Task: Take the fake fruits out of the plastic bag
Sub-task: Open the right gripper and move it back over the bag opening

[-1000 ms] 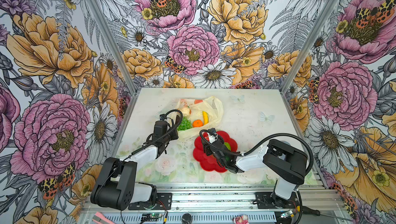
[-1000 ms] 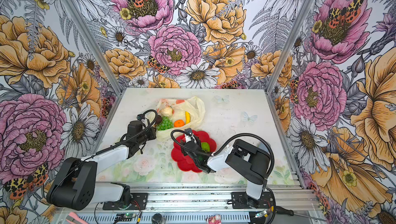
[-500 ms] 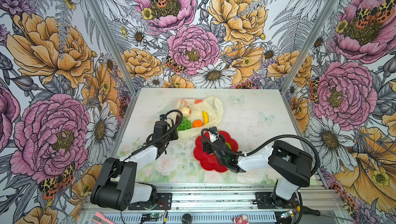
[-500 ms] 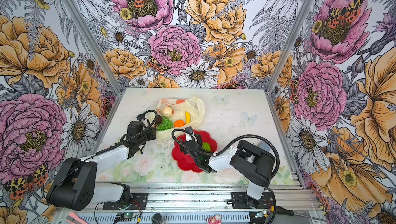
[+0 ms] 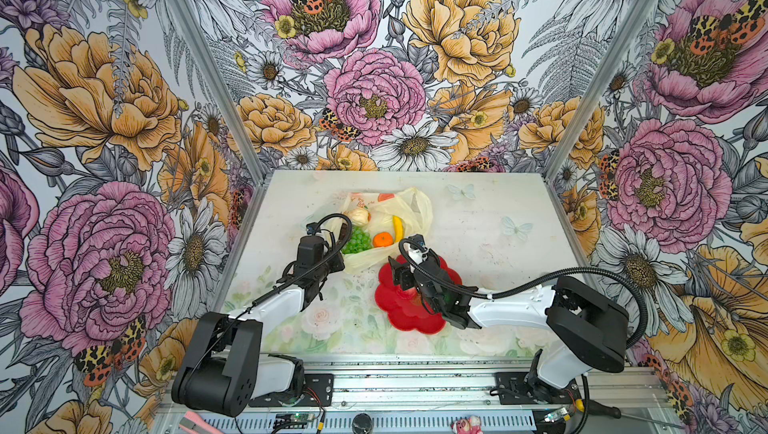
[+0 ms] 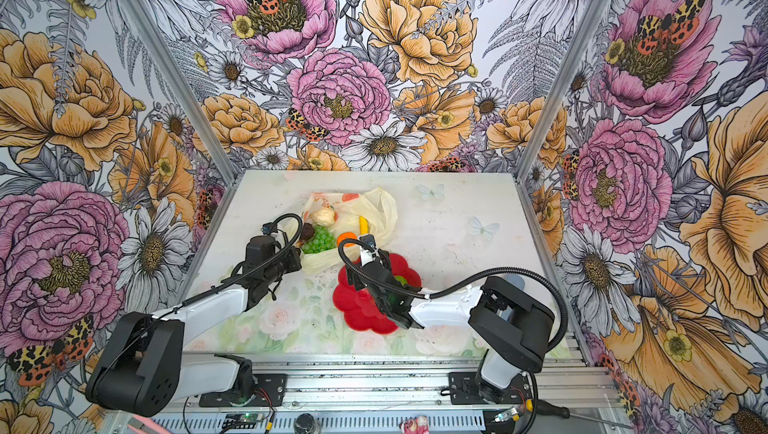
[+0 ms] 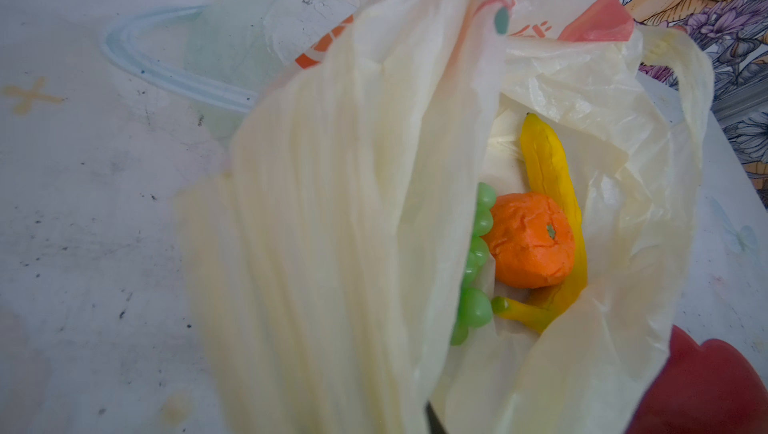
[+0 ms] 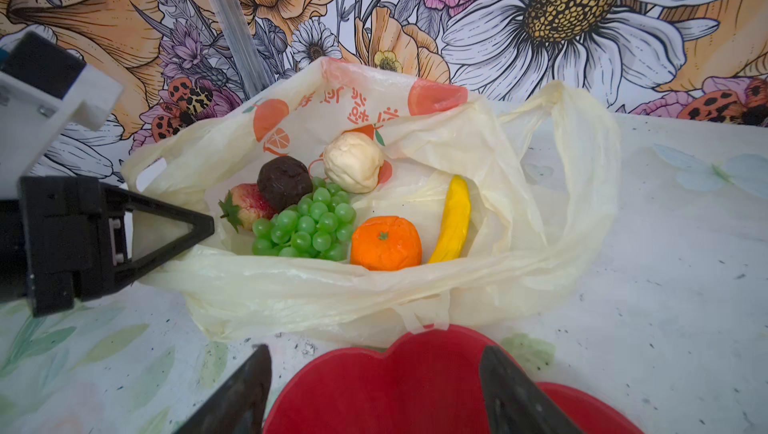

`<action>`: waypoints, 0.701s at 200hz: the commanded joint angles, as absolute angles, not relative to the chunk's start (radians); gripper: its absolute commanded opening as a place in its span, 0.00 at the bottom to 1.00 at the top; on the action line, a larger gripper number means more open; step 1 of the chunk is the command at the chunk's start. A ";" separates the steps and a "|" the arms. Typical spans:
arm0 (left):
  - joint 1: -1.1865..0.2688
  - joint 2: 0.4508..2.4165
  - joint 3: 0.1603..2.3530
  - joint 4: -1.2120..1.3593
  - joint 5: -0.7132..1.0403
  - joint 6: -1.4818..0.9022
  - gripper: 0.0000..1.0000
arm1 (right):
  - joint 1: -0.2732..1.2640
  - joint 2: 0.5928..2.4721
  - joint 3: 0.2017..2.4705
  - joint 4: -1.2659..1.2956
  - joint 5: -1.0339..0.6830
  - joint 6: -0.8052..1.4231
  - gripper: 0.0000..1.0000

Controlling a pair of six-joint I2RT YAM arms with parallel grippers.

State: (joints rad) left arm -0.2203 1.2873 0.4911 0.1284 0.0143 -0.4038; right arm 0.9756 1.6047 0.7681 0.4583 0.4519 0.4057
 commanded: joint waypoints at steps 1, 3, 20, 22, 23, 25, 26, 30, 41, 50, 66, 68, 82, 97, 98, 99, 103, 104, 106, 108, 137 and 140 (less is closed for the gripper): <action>-0.226 1.260 0.470 0.078 -0.018 -0.486 0.13 | 0.926 1.586 0.867 0.361 0.324 0.470 0.80; -0.225 1.259 0.469 0.072 -0.018 -0.492 0.13 | 0.921 1.589 0.875 0.356 0.305 0.476 0.80; -0.225 1.252 0.458 0.055 -0.001 -0.521 0.13 | 0.886 1.631 0.970 0.288 0.191 0.521 0.79; -0.224 1.250 0.458 0.055 0.002 -0.523 0.13 | 0.883 1.639 0.984 0.274 0.186 0.526 0.79; -0.224 1.249 0.457 0.055 0.002 -0.523 0.13 | 0.882 1.643 0.990 0.266 0.183 0.528 0.79; -0.225 1.248 0.456 0.055 0.003 -0.525 0.13 | 0.879 1.651 1.001 0.252 0.179 0.532 0.79; -0.225 1.247 0.456 0.054 0.003 -0.526 0.13 | 0.877 1.654 1.011 0.245 0.175 0.534 0.79; -0.225 1.245 0.454 0.052 0.003 -0.530 0.13 | 0.872 1.670 1.038 0.219 0.166 0.543 0.79; -0.221 1.239 0.454 0.044 0.003 -0.534 0.13 | 0.857 1.718 1.111 0.148 0.136 0.564 0.79; -0.218 1.237 0.456 0.034 0.005 -0.537 0.13 | 0.842 1.761 1.169 0.092 0.104 0.588 0.78; -0.213 1.244 0.460 0.030 0.007 -0.538 0.13 | 0.813 1.835 1.272 -0.005 0.027 0.637 0.77; -0.213 1.246 0.460 0.030 0.008 -0.537 0.13 | 0.810 1.844 1.284 -0.016 0.022 0.641 0.76; -0.213 1.266 0.461 0.036 0.005 -0.528 0.13 | 0.800 1.896 1.348 -0.065 -0.022 0.659 0.76; -0.213 1.296 0.468 0.031 0.001 -0.517 0.13 | 0.800 1.943 1.403 -0.108 -0.033 0.652 0.75; -0.212 1.298 0.469 0.030 0.002 -0.517 0.13 | 0.799 1.946 1.408 -0.111 -0.033 0.651 0.75; -0.213 1.300 0.470 0.029 0.002 -0.517 0.13 | 0.798 1.949 1.412 -0.116 -0.032 0.652 0.75; -0.213 1.304 0.474 0.027 0.005 -0.514 0.14 | 0.798 1.960 1.426 -0.129 -0.031 0.652 0.75; -0.214 1.305 0.475 0.027 0.006 -0.512 0.14 | 0.798 1.964 1.430 -0.131 -0.031 0.652 0.75; -0.214 1.307 0.477 0.027 0.007 -0.510 0.14 | 0.799 1.970 1.438 -0.139 -0.031 0.651 0.75; -0.215 1.309 0.478 0.027 0.008 -0.509 0.13 | 0.798 1.975 1.443 -0.149 -0.030 0.651 0.75; -0.223 1.325 0.491 0.025 0.008 -0.498 0.14 | 0.798 2.034 1.521 -0.246 0.033 0.631 0.74; -0.225 1.325 0.492 0.027 0.005 -0.497 0.14 | 0.798 2.040 1.527 -0.251 0.037 0.624 0.74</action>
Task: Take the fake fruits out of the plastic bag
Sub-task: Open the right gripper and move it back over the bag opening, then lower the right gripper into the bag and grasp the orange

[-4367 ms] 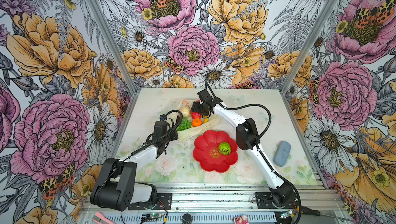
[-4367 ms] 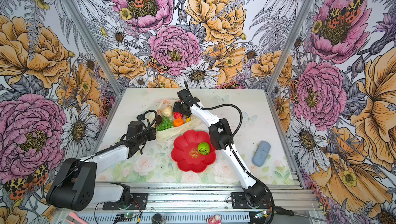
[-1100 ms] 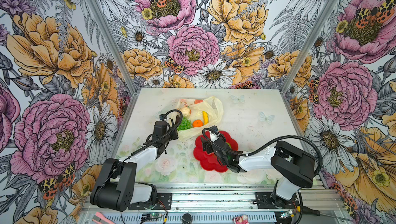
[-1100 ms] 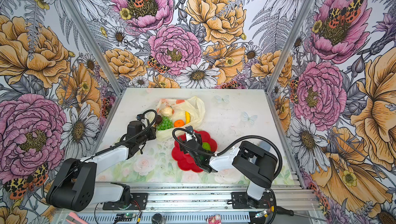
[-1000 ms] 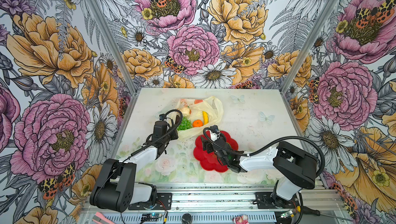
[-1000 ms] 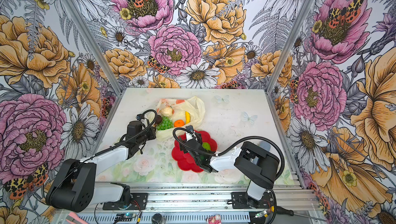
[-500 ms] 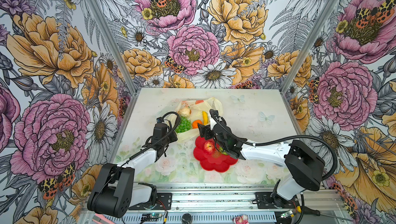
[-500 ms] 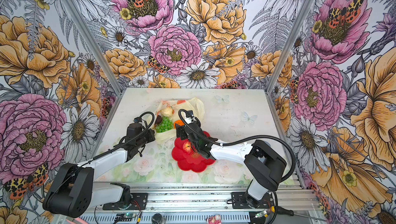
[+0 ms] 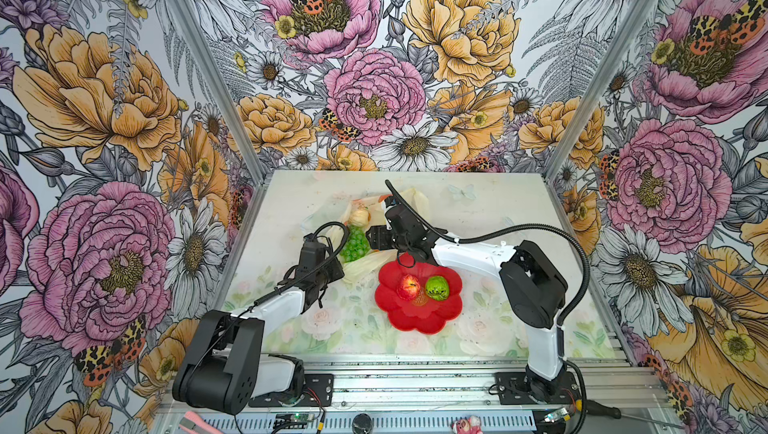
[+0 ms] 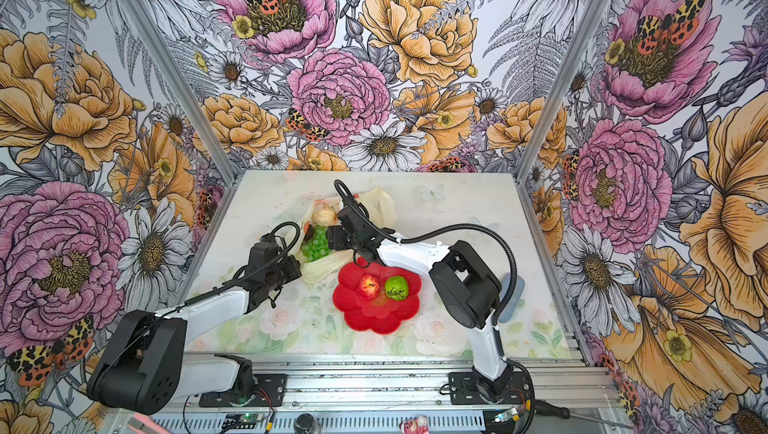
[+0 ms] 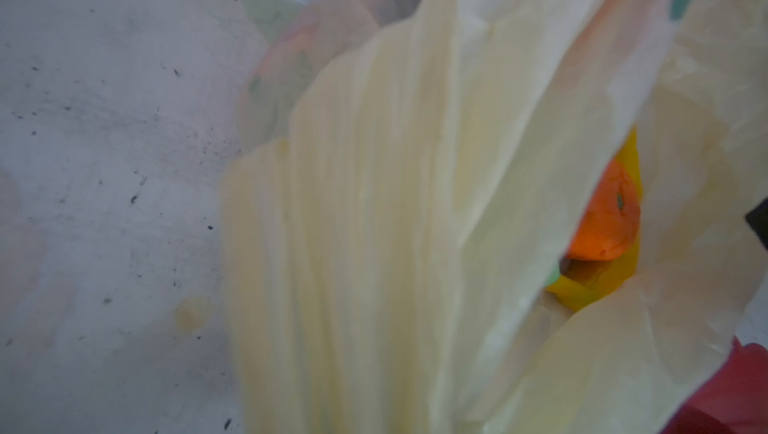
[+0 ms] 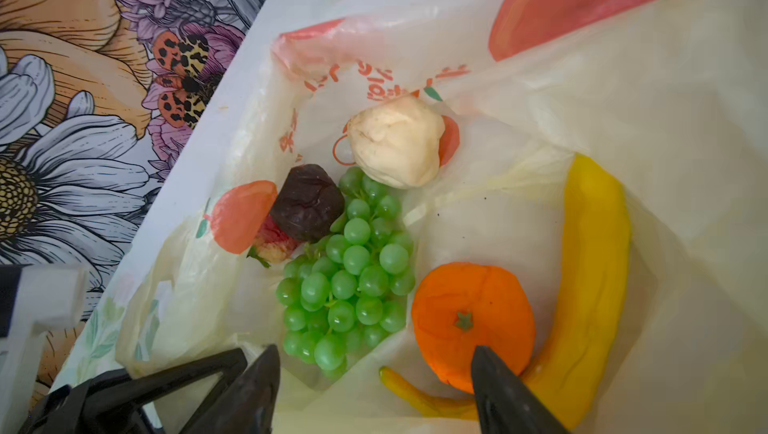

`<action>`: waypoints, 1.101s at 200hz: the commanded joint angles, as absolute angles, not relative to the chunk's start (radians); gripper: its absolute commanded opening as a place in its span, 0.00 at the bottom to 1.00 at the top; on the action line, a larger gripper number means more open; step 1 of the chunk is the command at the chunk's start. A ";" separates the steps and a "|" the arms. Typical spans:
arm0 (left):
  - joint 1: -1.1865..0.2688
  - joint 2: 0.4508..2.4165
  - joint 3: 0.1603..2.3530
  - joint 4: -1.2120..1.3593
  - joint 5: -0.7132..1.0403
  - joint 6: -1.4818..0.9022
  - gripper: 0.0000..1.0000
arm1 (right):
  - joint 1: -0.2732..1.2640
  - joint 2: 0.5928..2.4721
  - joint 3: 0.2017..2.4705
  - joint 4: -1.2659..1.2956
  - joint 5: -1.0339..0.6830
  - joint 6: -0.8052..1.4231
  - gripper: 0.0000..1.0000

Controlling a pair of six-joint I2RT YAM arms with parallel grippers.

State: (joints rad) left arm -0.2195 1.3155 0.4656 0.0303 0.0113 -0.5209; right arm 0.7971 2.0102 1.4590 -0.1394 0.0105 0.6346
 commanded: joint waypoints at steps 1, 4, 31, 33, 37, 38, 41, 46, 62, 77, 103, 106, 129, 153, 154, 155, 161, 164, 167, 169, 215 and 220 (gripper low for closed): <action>-0.226 1.325 0.492 0.026 0.004 -0.496 0.14 | 0.799 2.042 1.530 -0.253 0.039 0.622 0.74; -0.229 1.322 0.492 0.027 0.002 -0.494 0.14 | 0.798 2.048 1.539 -0.262 0.047 0.615 0.74; -0.356 1.248 0.462 0.065 -0.134 -0.430 0.15 | 0.799 2.102 1.615 -0.348 0.125 0.550 0.76; -0.362 1.246 0.461 0.068 -0.137 -0.426 0.16 | 0.798 2.105 1.619 -0.353 0.130 0.544 0.76; -0.372 1.248 0.461 0.071 -0.138 -0.420 0.16 | 0.799 2.112 1.627 -0.359 0.141 0.535 0.76; -0.374 1.248 0.462 0.072 -0.138 -0.418 0.16 | 0.799 2.114 1.629 -0.362 0.143 0.534 0.76; -0.377 1.252 0.465 0.070 -0.136 -0.415 0.16 | 0.799 2.118 1.635 -0.369 0.148 0.529 0.77; -0.379 1.260 0.470 0.065 -0.130 -0.412 0.16 | 0.799 2.126 1.646 -0.380 0.158 0.518 0.77; -0.380 1.285 0.490 0.047 -0.121 -0.408 0.16 | 0.799 2.153 1.679 -0.417 0.180 0.487 0.79; -0.380 1.293 0.496 0.046 -0.123 -0.407 0.16 | 0.798 2.169 1.696 -0.437 0.199 0.469 0.80; -0.375 1.290 0.493 0.049 -0.114 -0.405 0.16 | 0.768 2.186 1.709 -0.446 0.214 0.459 0.81; -0.372 1.289 0.492 0.049 -0.111 -0.405 0.16 | 0.764 2.189 1.711 -0.448 0.210 0.459 0.82; -0.363 1.287 0.491 0.049 -0.104 -0.409 0.16 | 0.746 2.222 1.743 -0.463 0.174 0.461 0.82; -0.338 1.289 0.492 0.049 -0.082 -0.419 0.16 | 0.738 2.251 1.773 -0.477 0.136 0.452 0.82; -0.337 1.289 0.492 0.049 -0.081 -0.419 0.16 | 0.738 2.250 1.773 -0.478 0.134 0.451 0.82; -0.336 1.289 0.492 0.049 -0.080 -0.419 0.16 | 0.738 2.252 1.774 -0.479 0.133 0.450 0.82; -0.328 1.288 0.491 0.048 -0.073 -0.420 0.16 | 0.738 2.259 1.779 -0.481 0.128 0.447 0.82; -0.326 1.287 0.491 0.050 -0.071 -0.422 0.16 | 0.738 2.261 1.781 -0.482 0.125 0.447 0.82; -0.323 1.285 0.489 0.051 -0.068 -0.422 0.16 | 0.738 2.264 1.782 -0.482 0.122 0.445 0.82; -0.322 1.283 0.488 0.052 -0.067 -0.423 0.16 | 0.738 2.266 1.784 -0.483 0.121 0.445 0.82; -0.304 1.270 0.475 0.070 -0.049 -0.428 0.16 | 0.738 2.301 1.830 -0.526 0.108 0.439 0.81; -0.301 1.276 0.478 0.070 -0.045 -0.427 0.16 | 0.738 2.301 1.833 -0.530 0.111 0.435 0.81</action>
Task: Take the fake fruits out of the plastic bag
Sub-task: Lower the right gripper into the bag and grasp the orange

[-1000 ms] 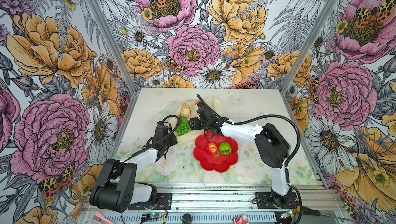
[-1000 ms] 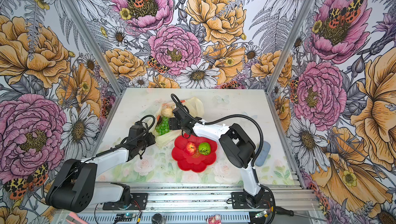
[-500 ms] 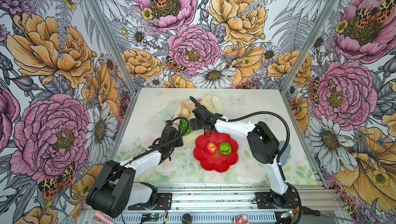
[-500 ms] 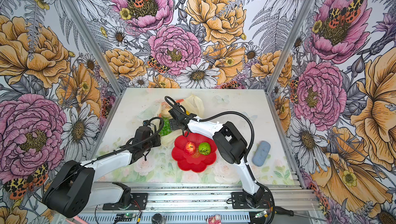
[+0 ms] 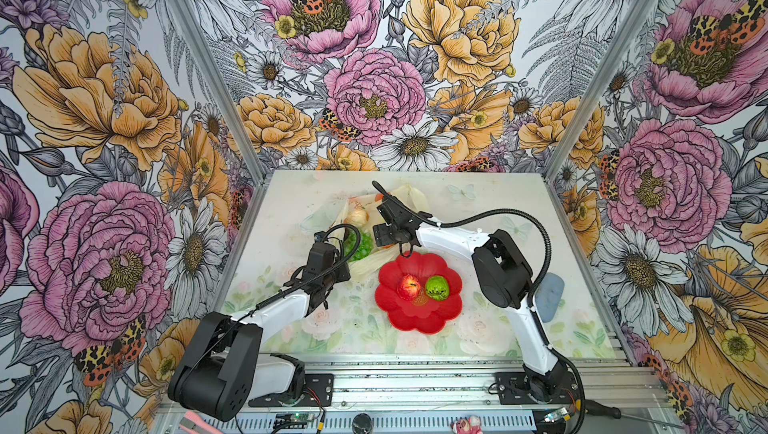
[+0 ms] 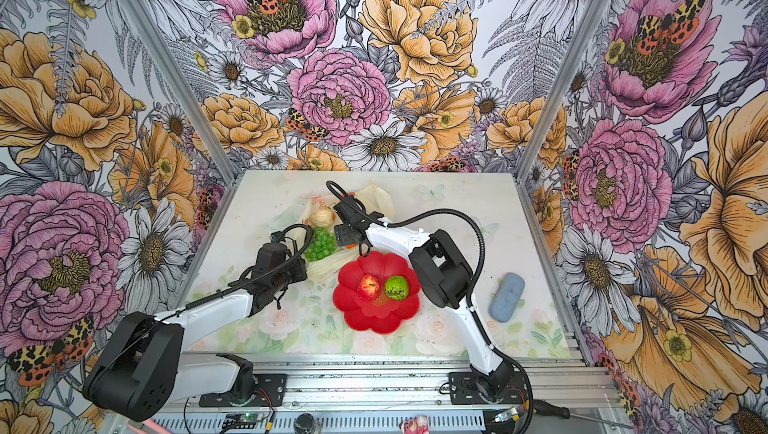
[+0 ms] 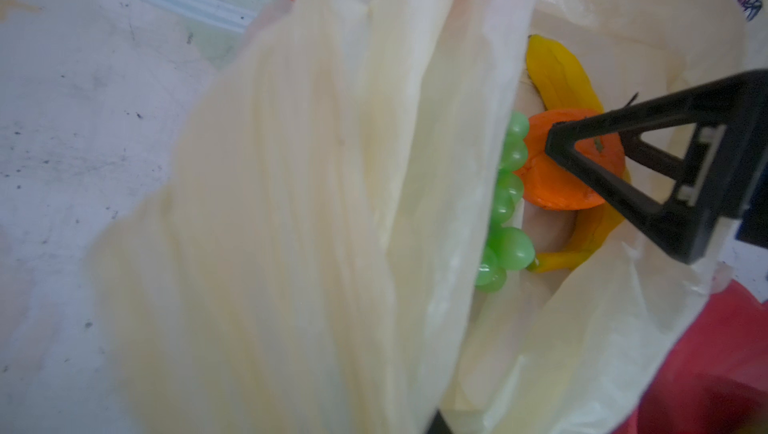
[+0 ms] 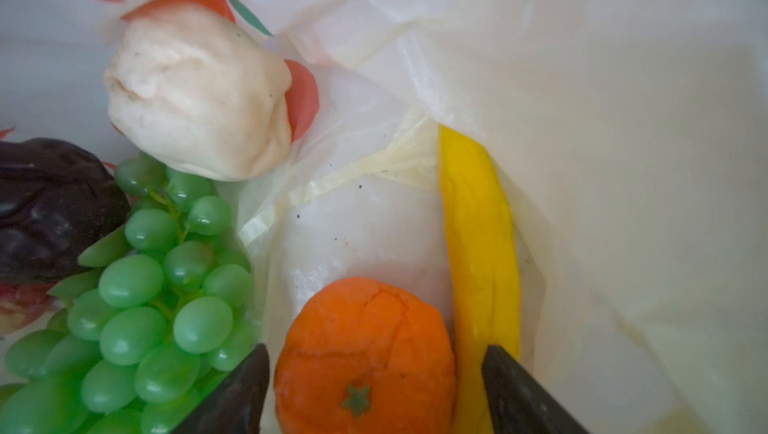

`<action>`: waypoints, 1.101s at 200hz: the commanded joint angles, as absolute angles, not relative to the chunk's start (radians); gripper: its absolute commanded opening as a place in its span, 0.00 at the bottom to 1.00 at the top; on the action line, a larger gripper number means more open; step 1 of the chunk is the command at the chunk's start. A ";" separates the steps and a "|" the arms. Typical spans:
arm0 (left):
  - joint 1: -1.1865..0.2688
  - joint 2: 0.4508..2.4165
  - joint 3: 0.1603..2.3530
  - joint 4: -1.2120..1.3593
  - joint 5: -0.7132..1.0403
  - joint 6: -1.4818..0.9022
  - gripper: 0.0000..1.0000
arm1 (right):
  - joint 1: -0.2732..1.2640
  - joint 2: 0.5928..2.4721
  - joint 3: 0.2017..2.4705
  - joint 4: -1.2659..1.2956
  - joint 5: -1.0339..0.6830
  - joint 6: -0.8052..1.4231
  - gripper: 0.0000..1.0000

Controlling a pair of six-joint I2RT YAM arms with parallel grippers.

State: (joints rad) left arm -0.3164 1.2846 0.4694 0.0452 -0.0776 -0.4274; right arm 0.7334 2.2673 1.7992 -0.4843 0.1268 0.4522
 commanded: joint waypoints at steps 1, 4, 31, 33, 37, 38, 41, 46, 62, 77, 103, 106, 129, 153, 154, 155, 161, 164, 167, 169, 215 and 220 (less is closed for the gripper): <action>-0.301 1.277 0.480 0.069 -0.045 -0.427 0.16 | 0.738 2.302 1.832 -0.530 0.111 0.434 0.81; -0.301 1.278 0.481 0.070 -0.043 -0.425 0.16 | 0.738 2.303 1.834 -0.533 0.112 0.433 0.81; -0.295 1.289 0.490 0.081 -0.031 -0.414 0.16 | 0.738 2.327 1.856 -0.554 0.111 0.425 0.81; -0.295 1.289 0.489 0.083 -0.030 -0.413 0.16 | 0.738 2.329 1.858 -0.557 0.110 0.426 0.81; -0.294 1.289 0.489 0.086 -0.028 -0.412 0.16 | 0.738 2.334 1.862 -0.562 0.107 0.427 0.82; -0.294 1.289 0.489 0.086 -0.028 -0.411 0.16 | 0.738 2.335 1.863 -0.563 0.106 0.428 0.81; -0.294 1.290 0.489 0.087 -0.029 -0.411 0.16 | 0.738 2.337 1.866 -0.568 0.104 0.429 0.81; -0.294 1.290 0.489 0.090 -0.029 -0.411 0.16 | 0.738 2.342 1.870 -0.575 0.100 0.429 0.82; -0.293 1.296 0.491 0.095 -0.028 -0.413 0.16 | 0.739 2.344 1.873 -0.585 0.090 0.430 0.81; -0.292 1.307 0.498 0.097 -0.025 -0.412 0.16 | 0.739 2.339 1.873 -0.595 0.090 0.429 0.78; -0.293 1.321 0.506 0.095 -0.012 -0.408 0.16 | 0.743 2.341 1.870 -0.595 0.085 0.437 0.74; -0.293 1.319 0.504 0.095 -0.013 -0.408 0.16 | 0.744 2.342 1.872 -0.596 0.081 0.437 0.73; -0.294 1.294 0.487 0.101 -0.028 -0.411 0.16 | 0.753 2.353 1.879 -0.598 0.066 0.441 0.75; -0.292 1.285 0.480 0.107 -0.034 -0.416 0.16 | 0.754 2.360 1.894 -0.616 0.079 0.439 0.73; -0.292 1.286 0.480 0.107 -0.035 -0.416 0.16 | 0.755 2.360 1.894 -0.617 0.079 0.440 0.72; -0.291 1.287 0.482 0.107 -0.034 -0.416 0.16 | 0.755 2.359 1.894 -0.618 0.082 0.439 0.72; -0.291 1.291 0.485 0.104 -0.032 -0.416 0.16 | 0.755 2.351 1.892 -0.618 0.091 0.437 0.70; -0.291 1.293 0.486 0.103 -0.031 -0.416 0.16 | 0.755 2.346 1.891 -0.617 0.093 0.436 0.69; -0.291 1.296 0.488 0.102 -0.029 -0.416 0.17 | 0.755 2.342 1.889 -0.617 0.097 0.434 0.68; -0.291 1.298 0.489 0.102 -0.029 -0.415 0.17 | 0.755 2.338 1.888 -0.616 0.099 0.433 0.68; -0.289 1.280 0.477 0.107 -0.032 -0.416 0.16 | 0.755 2.270 1.910 -0.615 0.108 0.419 0.64; -0.288 1.278 0.476 0.109 -0.033 -0.417 0.17 | 0.753 2.263 1.914 -0.615 0.104 0.414 0.64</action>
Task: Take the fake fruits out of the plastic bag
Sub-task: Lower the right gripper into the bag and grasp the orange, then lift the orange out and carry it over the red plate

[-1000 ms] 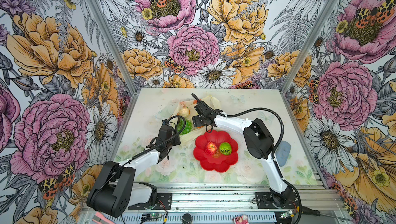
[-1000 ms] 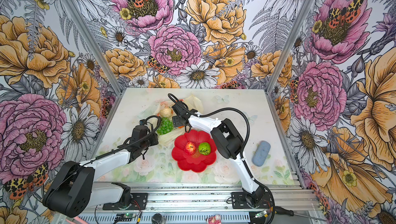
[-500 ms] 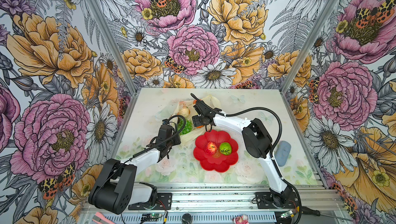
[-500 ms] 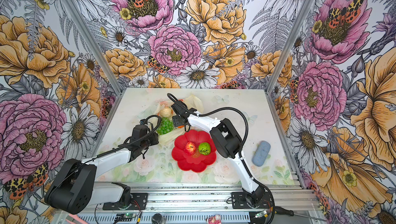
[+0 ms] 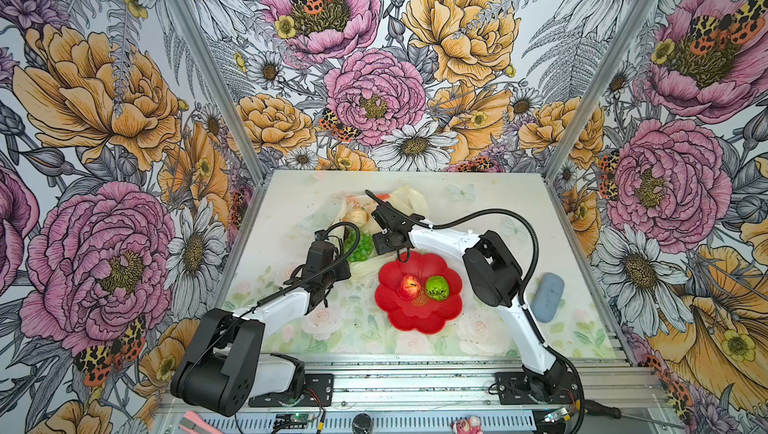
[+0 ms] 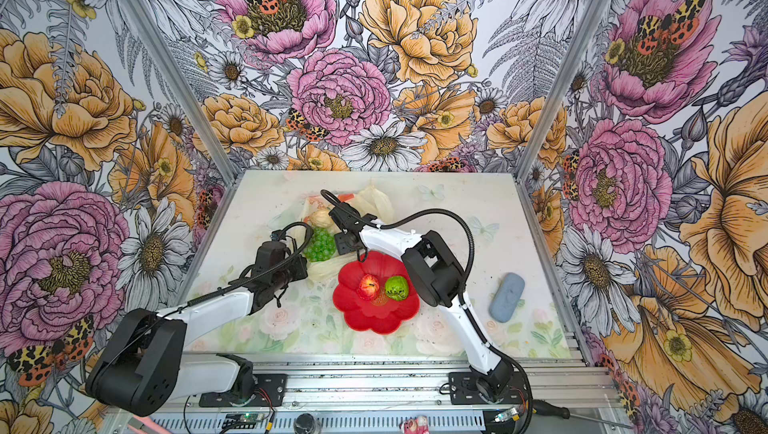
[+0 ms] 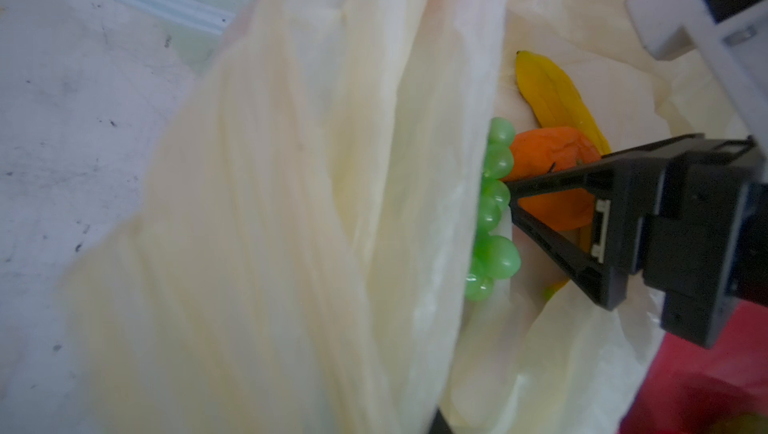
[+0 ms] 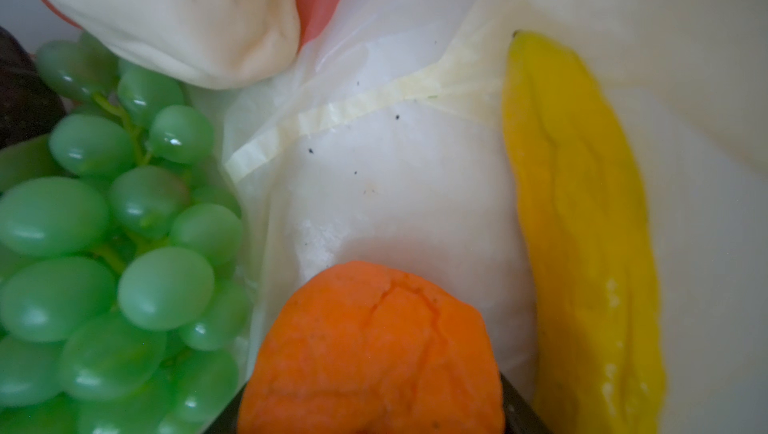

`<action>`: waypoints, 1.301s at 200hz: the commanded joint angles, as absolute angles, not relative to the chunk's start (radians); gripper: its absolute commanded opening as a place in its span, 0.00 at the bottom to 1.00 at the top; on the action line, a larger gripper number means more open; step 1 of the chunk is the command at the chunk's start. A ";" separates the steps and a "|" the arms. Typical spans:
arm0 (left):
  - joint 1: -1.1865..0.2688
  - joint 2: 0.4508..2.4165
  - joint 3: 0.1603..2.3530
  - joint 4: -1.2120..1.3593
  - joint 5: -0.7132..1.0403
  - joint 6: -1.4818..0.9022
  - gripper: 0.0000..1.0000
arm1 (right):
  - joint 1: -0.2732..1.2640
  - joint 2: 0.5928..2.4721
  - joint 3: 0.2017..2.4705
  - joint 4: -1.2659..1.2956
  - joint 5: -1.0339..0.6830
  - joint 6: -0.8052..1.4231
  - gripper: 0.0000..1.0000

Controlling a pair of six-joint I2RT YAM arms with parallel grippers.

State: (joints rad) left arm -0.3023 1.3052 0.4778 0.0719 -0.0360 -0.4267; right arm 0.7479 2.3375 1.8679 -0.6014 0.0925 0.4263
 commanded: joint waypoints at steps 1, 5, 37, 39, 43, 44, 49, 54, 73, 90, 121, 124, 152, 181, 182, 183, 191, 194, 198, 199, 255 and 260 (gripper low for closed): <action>-0.287 1.277 0.476 0.109 -0.032 -0.418 0.17 | 0.753 2.261 1.914 -0.615 0.102 0.414 0.64; -0.287 1.275 0.474 0.111 -0.034 -0.419 0.17 | 0.753 2.254 1.917 -0.615 0.097 0.409 0.64; -0.274 1.287 0.485 0.106 -0.018 -0.416 0.17 | 0.751 2.189 1.902 -0.614 0.075 0.403 0.64; -0.274 1.288 0.485 0.108 -0.017 -0.415 0.16 | 0.751 2.185 1.899 -0.614 0.076 0.403 0.64; -0.273 1.287 0.485 0.110 -0.016 -0.413 0.16 | 0.752 2.179 1.895 -0.614 0.078 0.402 0.64; -0.272 1.287 0.485 0.112 -0.016 -0.413 0.16 | 0.752 2.177 1.893 -0.614 0.079 0.402 0.64; -0.273 1.287 0.486 0.113 -0.015 -0.410 0.17 | 0.752 2.171 1.886 -0.614 0.081 0.402 0.64; -0.273 1.286 0.488 0.114 -0.018 -0.408 0.17 | 0.750 2.165 1.880 -0.614 0.084 0.403 0.64; -0.268 1.279 0.498 0.107 -0.032 -0.394 0.17 | 0.752 2.134 1.856 -0.614 0.081 0.406 0.64; -0.264 1.278 0.500 0.114 -0.051 -0.379 0.17 | 0.751 2.098 1.835 -0.615 0.068 0.402 0.64; -0.263 1.281 0.485 0.152 -0.025 -0.373 0.17 | 0.772 1.951 1.720 -0.615 0.081 0.398 0.64; -0.262 1.278 0.483 0.153 -0.023 -0.371 0.16 | 0.778 1.931 1.702 -0.615 0.092 0.395 0.64; -0.259 1.246 0.456 0.178 -0.017 -0.373 0.17 | 0.839 1.764 1.519 -0.623 0.173 0.394 0.64; -0.256 1.261 0.464 0.181 -0.014 -0.375 0.16 | 0.873 1.623 1.402 -0.686 0.210 0.420 0.63; -0.256 1.262 0.465 0.180 -0.014 -0.375 0.16 | 0.875 1.618 1.399 -0.688 0.212 0.422 0.63; -0.256 1.264 0.466 0.180 -0.014 -0.374 0.16 | 0.876 1.615 1.397 -0.689 0.212 0.423 0.63; -0.252 1.275 0.474 0.173 -0.005 -0.373 0.17 | 0.885 1.581 1.371 -0.702 0.211 0.443 0.62; -0.252 1.278 0.477 0.170 -0.001 -0.373 0.16 | 0.890 1.570 1.361 -0.704 0.209 0.450 0.62; -0.252 1.283 0.480 0.169 0.004 -0.372 0.16 | 0.897 1.553 1.346 -0.706 0.209 0.461 0.62; -0.252 1.284 0.480 0.169 0.006 -0.371 0.16 | 0.900 1.551 1.342 -0.706 0.209 0.465 0.62; -0.253 1.294 0.486 0.169 0.002 -0.372 0.16 | 1.017 1.477 1.185 -0.710 0.242 0.567 0.60; -0.252 1.300 0.491 0.164 0.003 -0.371 0.16 | 1.023 1.473 1.178 -0.712 0.239 0.577 0.60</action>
State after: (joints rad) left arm -0.2630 1.2758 0.4702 0.1474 -0.0139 -0.3889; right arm 0.9894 1.5017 1.2137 -0.6960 0.2108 0.5102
